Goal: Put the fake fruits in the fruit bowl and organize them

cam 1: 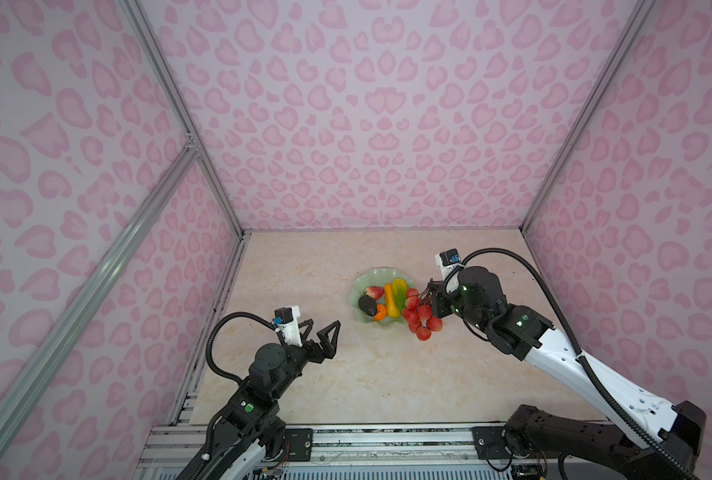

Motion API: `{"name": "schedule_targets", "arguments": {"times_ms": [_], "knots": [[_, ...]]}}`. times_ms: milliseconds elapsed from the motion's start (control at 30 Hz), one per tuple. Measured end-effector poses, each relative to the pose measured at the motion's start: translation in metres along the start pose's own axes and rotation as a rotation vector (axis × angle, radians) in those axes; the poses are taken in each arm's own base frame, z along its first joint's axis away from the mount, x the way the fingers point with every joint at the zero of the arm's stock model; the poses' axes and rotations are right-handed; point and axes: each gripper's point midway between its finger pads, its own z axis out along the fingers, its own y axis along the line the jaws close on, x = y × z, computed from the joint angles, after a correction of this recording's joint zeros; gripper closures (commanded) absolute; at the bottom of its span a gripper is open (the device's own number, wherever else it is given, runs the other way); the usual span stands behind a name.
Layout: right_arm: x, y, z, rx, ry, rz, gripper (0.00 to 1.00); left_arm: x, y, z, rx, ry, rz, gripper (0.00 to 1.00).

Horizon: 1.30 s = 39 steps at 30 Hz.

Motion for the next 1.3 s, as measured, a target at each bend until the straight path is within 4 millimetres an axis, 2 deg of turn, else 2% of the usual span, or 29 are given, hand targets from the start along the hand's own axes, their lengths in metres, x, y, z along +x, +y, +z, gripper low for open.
{"name": "schedule_targets", "arguments": {"times_ms": [233, 567, 700, 800, 833, 900, 1000, 1067, 1167, 1233, 1300], "knots": [[-0.007, 0.026, 0.031, -0.056, 0.037, -0.058, 1.0, 0.0, 0.0, 0.0, 0.0, 0.0, 0.01, 0.01], [0.008, 0.048, 0.102, -0.092, 0.134, -0.126, 1.0, 0.001, 0.001, 0.001, -0.003, 0.004, 0.017, 0.01], [0.014, 0.046, 0.131, -0.078, 0.17, -0.142, 1.0, 0.001, 0.001, 0.001, -0.008, 0.006, 0.018, 0.01], [0.013, 0.037, 0.151, -0.055, 0.185, -0.142, 1.0, 0.002, 0.002, 0.003, -0.015, 0.014, 0.022, 0.01], [0.013, 0.034, 0.158, -0.055, 0.189, -0.14, 0.96, 0.001, 0.002, 0.003, -0.019, 0.015, 0.022, 0.01], [0.014, 0.029, 0.172, -0.063, 0.206, -0.125, 0.78, 0.001, 0.003, 0.005, -0.023, 0.021, 0.025, 0.01], [0.017, 0.025, 0.182, -0.084, 0.226, -0.109, 0.53, -0.001, 0.002, 0.006, -0.026, 0.022, 0.033, 0.01], [0.015, 0.025, 0.18, -0.093, 0.224, -0.101, 0.39, -0.004, 0.001, 0.006, -0.029, 0.018, 0.045, 0.01], [0.005, 0.03, 0.167, -0.12, 0.194, -0.097, 0.03, -0.007, 0.002, 0.007, -0.046, 0.014, 0.057, 0.02], [-0.005, 0.029, 0.158, -0.134, 0.167, -0.09, 0.02, -0.01, 0.005, 0.007, -0.07, 0.012, 0.073, 0.03], [-0.018, 0.019, 0.147, -0.117, 0.124, -0.061, 0.02, -0.016, 0.009, 0.007, -0.106, -0.002, 0.094, 0.04]]}}
